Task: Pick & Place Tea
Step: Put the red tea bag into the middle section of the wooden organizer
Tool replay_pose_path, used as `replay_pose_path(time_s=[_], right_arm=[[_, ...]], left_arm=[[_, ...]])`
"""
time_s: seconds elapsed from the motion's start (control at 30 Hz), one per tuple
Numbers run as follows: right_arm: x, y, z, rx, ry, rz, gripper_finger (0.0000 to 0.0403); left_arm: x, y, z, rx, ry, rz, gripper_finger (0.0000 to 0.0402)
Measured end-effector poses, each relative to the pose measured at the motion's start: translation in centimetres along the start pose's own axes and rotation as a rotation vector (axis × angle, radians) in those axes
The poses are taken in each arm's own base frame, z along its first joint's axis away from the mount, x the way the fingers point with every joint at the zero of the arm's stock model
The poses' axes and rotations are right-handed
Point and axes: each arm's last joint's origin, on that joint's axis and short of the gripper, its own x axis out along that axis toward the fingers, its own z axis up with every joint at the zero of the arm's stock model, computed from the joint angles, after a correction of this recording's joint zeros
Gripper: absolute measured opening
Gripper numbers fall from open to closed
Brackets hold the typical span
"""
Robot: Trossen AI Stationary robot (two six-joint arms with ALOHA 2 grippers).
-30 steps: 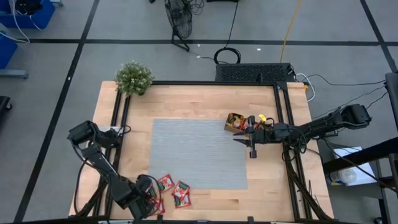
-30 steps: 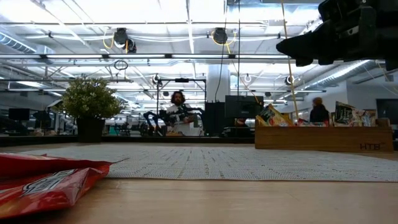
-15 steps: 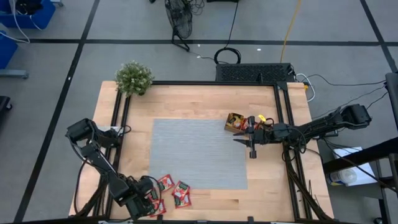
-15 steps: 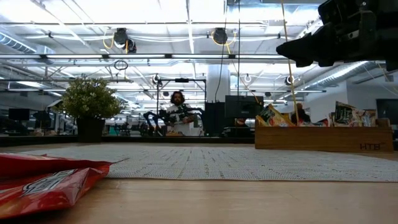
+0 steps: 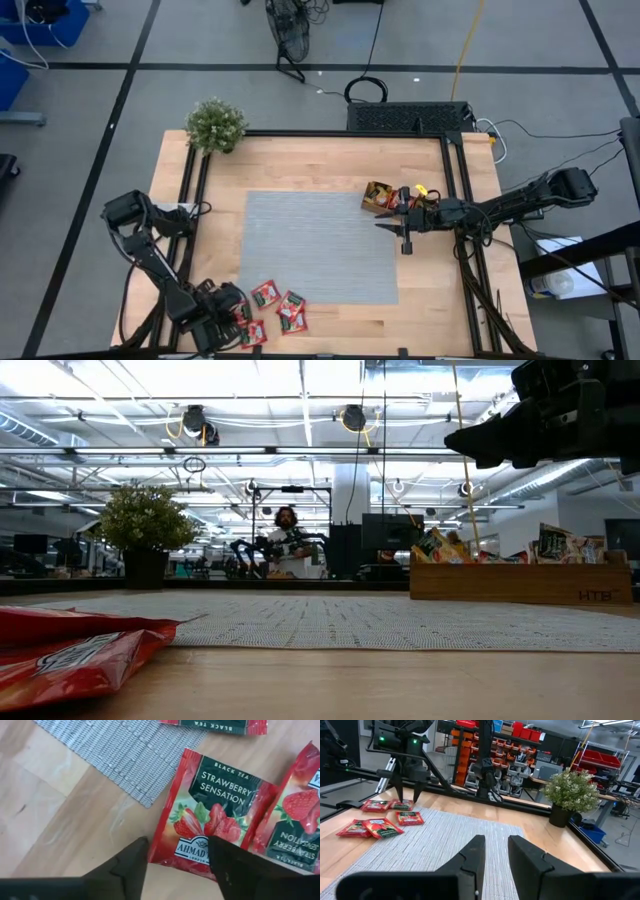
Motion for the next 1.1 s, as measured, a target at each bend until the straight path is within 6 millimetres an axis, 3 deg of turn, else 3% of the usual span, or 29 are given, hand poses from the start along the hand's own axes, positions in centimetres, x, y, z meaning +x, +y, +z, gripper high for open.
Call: replay_pose_path(time_s=[0.27, 0.5, 0.83, 1.1], right_arm=[[0.0, 0.0, 0.0, 0.0, 0.001, 0.0, 0.0075], [0.0, 0.0, 0.0, 0.0, 0.0, 0.0, 0.0075], [0.0, 0.0, 0.0, 0.002, 0.0, 0.0, 0.0075], [0.0, 0.0, 0.0, 0.003, 0.0, -0.001, 0.0075]], left_arm=[[0.2, 0.4, 0.0, 0.001, -0.052, 0.004, 0.0123], [0.3, 0.2, 0.1, 0.006, -0.062, -0.01, 0.0014], [-1.2, -0.9, 0.7, 0.066, -0.106, 0.009, 0.0004], [-6.6, -3.9, 4.4, 0.198, -0.263, 0.07, 0.0002]])
